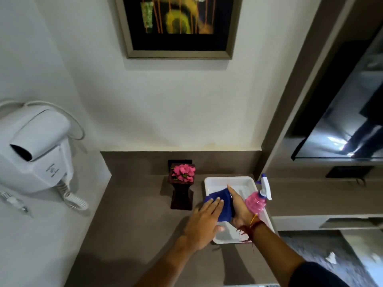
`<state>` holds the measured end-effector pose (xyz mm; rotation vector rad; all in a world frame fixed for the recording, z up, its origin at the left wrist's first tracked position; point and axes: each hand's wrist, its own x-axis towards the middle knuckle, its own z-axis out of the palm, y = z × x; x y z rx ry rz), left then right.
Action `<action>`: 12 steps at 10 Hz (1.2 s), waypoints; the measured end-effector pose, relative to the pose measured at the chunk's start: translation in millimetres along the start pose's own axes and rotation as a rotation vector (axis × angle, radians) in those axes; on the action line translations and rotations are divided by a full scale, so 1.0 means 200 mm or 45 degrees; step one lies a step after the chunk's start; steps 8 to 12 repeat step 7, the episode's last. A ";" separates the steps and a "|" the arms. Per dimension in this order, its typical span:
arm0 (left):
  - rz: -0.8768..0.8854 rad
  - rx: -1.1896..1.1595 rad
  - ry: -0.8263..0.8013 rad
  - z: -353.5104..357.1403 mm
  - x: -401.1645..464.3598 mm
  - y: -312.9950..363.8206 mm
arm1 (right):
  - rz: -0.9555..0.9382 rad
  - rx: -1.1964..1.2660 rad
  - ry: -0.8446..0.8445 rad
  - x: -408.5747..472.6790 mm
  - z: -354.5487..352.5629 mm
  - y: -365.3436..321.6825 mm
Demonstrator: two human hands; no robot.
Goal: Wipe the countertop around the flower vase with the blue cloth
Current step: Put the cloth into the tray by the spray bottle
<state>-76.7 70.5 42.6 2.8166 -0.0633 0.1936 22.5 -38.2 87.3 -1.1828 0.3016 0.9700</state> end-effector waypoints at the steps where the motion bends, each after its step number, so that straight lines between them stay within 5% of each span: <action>1: -0.484 -0.625 0.174 0.04 0.03 0.04 | -0.104 -0.073 0.081 0.01 -0.15 0.01; 2: -0.957 -1.174 0.103 0.08 0.12 0.04 | -0.127 -0.016 0.105 0.06 -0.26 0.05; 3: -1.090 -1.524 0.017 0.16 0.19 0.08 | -0.107 -0.038 0.193 0.11 -0.33 0.08; 4: -1.114 -1.255 0.078 0.25 0.27 0.09 | -0.188 -0.250 0.382 0.18 -0.41 0.09; 6: -1.021 -0.558 -0.095 0.45 0.36 0.04 | -0.204 -0.917 0.289 0.29 -0.51 0.17; 7: -0.947 -0.488 -0.059 0.43 0.40 0.09 | -0.283 -1.159 0.324 0.33 -0.51 0.18; 12: -0.947 -0.488 -0.059 0.43 0.40 0.09 | -0.283 -1.159 0.324 0.33 -0.51 0.18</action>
